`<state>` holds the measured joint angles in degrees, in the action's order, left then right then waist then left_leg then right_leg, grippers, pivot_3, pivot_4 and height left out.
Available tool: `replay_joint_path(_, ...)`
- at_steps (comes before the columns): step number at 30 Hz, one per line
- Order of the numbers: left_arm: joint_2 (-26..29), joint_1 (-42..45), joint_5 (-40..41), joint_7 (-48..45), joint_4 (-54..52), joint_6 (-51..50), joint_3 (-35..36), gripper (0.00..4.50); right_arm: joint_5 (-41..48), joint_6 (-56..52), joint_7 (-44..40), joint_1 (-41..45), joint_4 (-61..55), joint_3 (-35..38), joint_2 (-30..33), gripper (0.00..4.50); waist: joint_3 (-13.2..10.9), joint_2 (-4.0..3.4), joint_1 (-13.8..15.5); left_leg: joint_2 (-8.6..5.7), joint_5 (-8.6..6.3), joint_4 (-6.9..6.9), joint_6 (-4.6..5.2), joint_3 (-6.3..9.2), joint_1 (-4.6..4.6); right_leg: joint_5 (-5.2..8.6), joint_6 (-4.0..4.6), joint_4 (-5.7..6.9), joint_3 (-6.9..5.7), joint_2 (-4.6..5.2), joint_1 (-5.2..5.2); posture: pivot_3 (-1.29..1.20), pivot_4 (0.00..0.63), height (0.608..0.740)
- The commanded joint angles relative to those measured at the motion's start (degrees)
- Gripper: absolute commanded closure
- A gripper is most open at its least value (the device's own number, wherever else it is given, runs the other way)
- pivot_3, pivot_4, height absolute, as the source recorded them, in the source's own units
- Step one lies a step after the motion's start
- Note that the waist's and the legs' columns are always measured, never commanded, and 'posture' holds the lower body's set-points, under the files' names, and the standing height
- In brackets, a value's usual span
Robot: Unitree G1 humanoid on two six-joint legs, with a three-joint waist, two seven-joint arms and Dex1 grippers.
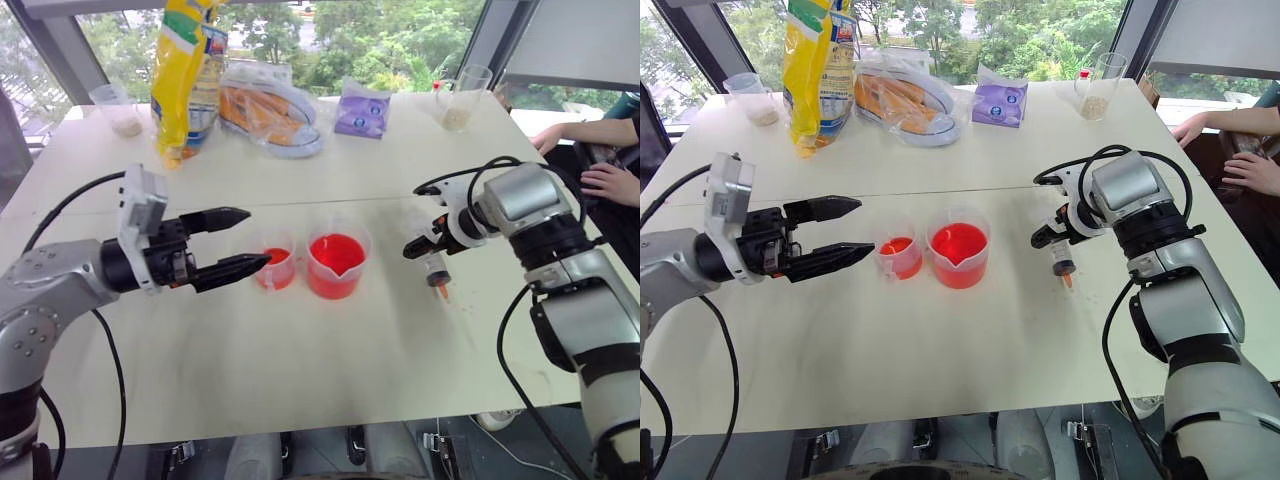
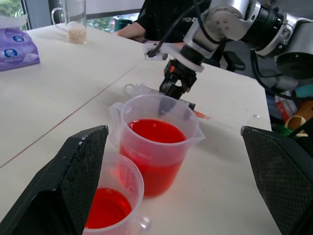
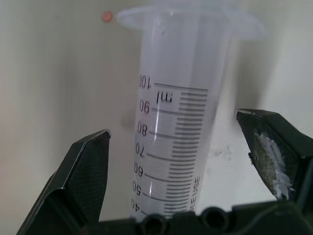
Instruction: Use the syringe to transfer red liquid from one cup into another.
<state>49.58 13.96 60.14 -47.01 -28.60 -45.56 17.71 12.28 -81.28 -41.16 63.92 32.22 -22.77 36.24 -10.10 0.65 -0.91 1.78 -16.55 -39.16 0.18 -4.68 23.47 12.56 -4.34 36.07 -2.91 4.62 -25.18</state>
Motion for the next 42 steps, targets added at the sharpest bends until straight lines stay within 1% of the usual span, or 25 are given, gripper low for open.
replay_joint_path(1,0.1,0.1,0.1,0.5,-1.8,1.2,1.7,0.0,-1.6,1.8,2.0,1.3,2.7,1.4,-2.4,0.04,0.1,0.11,0.0,0.0,0.0,-0.01,0.0,0.0,-0.01,0.0,0.0,0.0,0.0,0.0,0.01,0.0,0.15,0.74)
replay_joint_path(7,-0.1,-0.8,0.3,1.6,-3.0,1.2,2.1,0.0,-3.4,3.2,3.1,1.7,6.0,1.9,-5.1,0.04,0.1,0.21,-0.3,0.02,0.02,-0.03,-0.03,0.02,-0.23,0.01,0.02,-0.01,0.0,-0.01,0.24,0.0,0.15,0.74)
replay_joint_path(10,-0.1,-0.9,0.3,1.9,-3.1,1.3,2.2,0.0,-3.8,3.6,3.2,2.1,7.5,1.9,-6.5,0.82,0.2,0.26,-0.3,0.02,0.03,-0.03,-0.05,0.04,-0.31,0.01,0.05,0.0,0.0,-0.02,0.31,0.0,0.15,0.74)
replay_joint_path(14,0.0,-0.6,0.1,1.9,-2.9,1.3,2.1,0.0,-4.4,3.2,2.4,2.1,7.3,1.4,-7.1,2.88,0.2,0.28,-0.5,0.03,0.04,-0.03,-0.05,0.04,-0.32,0.07,0.16,0.0,0.0,-0.03,0.31,0.0,0.15,0.74)
replay_joint_path(15,0.1,-0.3,0.1,1.9,-2.7,1.3,2.1,0.0,-4.4,2.9,2.4,1.9,6.8,1.4,-7.0,3.13,0.2,0.27,-0.5,0.04,0.04,-0.02,-0.05,0.05,-0.32,0.06,0.14,0.0,0.0,-0.05,0.31,0.0,0.15,0.74)
replay_joint_path(20,0.4,1.4,-0.6,1.1,-1.1,1.5,1.5,0.0,-3.6,-0.6,3.0,1.4,2.4,3.1,-5.9,3.13,0.2,0.27,-0.5,0.05,0.04,-0.02,-0.05,0.07,-0.3,0.06,0.14,0.01,0.0,-0.06,0.28,0.0,0.15,0.74)
replay_joint_path(23,0.3,3.2,-1.3,0.5,0.2,1.5,1.0,0.0,-2.7,-1.5,3.5,0.2,-4.9,6.6,-3.0,3.13,0.1,0.24,-0.2,0.05,0.04,0.0,-0.06,0.08,-0.18,0.02,0.08,0.01,-0.01,-0.06,0.17,0.0,0.15,0.74)
replay_joint_path(26,0.3,5.6,-1.8,-0.4,2.2,1.6,0.4,0.0,-2.0,2.9,4.5,-1.8,-14.4,12.0,-0.2,3.13,0.1,0.15,0.3,0.02,0.04,0.0,-0.05,0.07,0.01,-0.01,0.02,0.01,-0.01,-0.02,-0.02,0.0,0.15,0.74)
replay_joint_path(28,0.0,7.4,-2.3,-0.8,3.5,1.7,-0.4,0.0,-0.4,6.0,5.7,-2.6,-19.6,18.5,-0.1,3.13,0.1,0.14,0.3,0.0,0.03,0.0,-0.05,0.06,0.07,-0.01,0.01,-0.01,-0.01,0.0,-0.06,0.0,0.15,0.74)
replay_joint_path(32,-0.5,11.0,-3.7,-2.5,6.5,2.2,-2.1,0.0,1.6,14.3,8.9,-4.4,-27.9,28.1,-2.2,3.13,0.1,0.15,0.2,-0.01,0.02,0.04,-0.04,0.06,0.07,-0.01,-0.01,-0.03,-0.02,-0.02,-0.05,0.0,0.15,0.74)
replay_joint_path(34,-1.3,14.6,-3.9,-3.2,8.9,2.1,-3.5,0.0,7.0,19.5,6.6,-5.9,-35.9,34.0,-4.4,3.13,0.1,0.15,0.2,0.0,0.03,0.05,-0.04,0.06,0.06,-0.01,-0.01,-0.02,-0.03,-0.04,-0.05,0.0,0.15,0.74)
replay_joint_path(36,-1.5,17.8,-4.5,-4.4,11.4,2.0,-4.9,0.0,12.1,24.3,4.8,-7.4,-42.6,38.0,-7.5,3.13,0.1,0.16,0.2,0.01,0.03,0.06,-0.04,0.08,0.06,-0.01,-0.01,-0.01,-0.05,-0.07,-0.04,0.0,0.15,0.74)
replay_joint_path(39,-1.6,22.0,-6.7,-7.0,15.2,2.4,-7.1,0.0,16.5,25.3,7.1,-8.8,-47.4,40.3,-12.2,3.13,0.1,0.16,0.0,0.03,0.03,0.07,-0.05,0.08,0.02,-0.01,-0.02,0.02,-0.05,-0.1,-0.05,0.0,0.15,0.74)
replay_joint_path(42,-2.3,25.8,-8.0,-8.7,18.5,2.6,-8.4,0.0,19.3,29.7,7.3,-12.2,-51.6,39.3,-16.0,3.13,0.1,0.16,0.1,0.04,0.04,0.06,-0.06,0.09,-0.01,-0.01,-0.02,0.02,-0.06,-0.09,0.0,0.0,0.15,0.74)
